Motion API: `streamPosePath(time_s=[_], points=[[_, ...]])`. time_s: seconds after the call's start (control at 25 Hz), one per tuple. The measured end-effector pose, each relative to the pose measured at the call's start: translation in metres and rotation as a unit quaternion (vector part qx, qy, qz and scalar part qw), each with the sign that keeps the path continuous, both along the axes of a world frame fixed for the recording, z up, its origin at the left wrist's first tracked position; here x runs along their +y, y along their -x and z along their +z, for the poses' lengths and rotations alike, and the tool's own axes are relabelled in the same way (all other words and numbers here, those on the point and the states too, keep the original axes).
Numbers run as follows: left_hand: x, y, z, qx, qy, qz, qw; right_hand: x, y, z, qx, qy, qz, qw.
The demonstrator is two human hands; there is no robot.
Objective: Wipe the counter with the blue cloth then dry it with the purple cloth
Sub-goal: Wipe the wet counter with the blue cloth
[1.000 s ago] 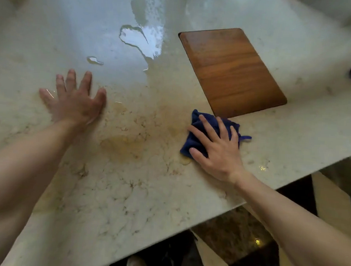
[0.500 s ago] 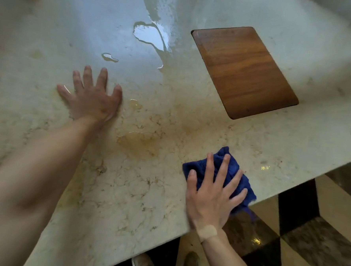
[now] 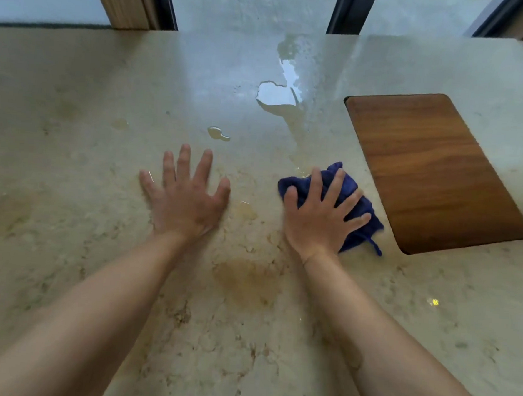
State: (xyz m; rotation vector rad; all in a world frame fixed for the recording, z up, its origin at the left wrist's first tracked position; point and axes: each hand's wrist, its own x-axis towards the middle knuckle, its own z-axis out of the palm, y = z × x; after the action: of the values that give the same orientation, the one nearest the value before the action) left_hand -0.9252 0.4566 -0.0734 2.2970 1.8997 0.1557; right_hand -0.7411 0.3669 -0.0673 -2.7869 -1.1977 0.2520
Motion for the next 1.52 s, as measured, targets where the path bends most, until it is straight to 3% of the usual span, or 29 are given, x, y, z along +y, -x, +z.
streamPosePath(time_s=[0.44,0.72,0.88,1.2,1.52], points=[[-0.001,0.001,-0.003,0.049,0.007,0.004,0.999,0.245,-0.098,0.007,0.022,0.007,0.097,0.995],[0.002,0.000,-0.003,0.061,-0.008,0.003,0.998,0.381,-0.123,0.014,0.040,0.010,0.206,0.978],[0.002,0.000,-0.002,0.057,-0.012,0.005,0.998,0.411,-0.109,0.014,0.030,0.009,0.325,0.945],[0.002,0.002,-0.002,0.054,0.008,0.009,0.998,0.324,-0.085,0.014,0.011,0.004,0.480,0.877],[0.006,0.001,0.003,0.027,0.023,0.013,0.999,0.128,-0.062,0.014,0.015,0.004,0.504,0.863]])
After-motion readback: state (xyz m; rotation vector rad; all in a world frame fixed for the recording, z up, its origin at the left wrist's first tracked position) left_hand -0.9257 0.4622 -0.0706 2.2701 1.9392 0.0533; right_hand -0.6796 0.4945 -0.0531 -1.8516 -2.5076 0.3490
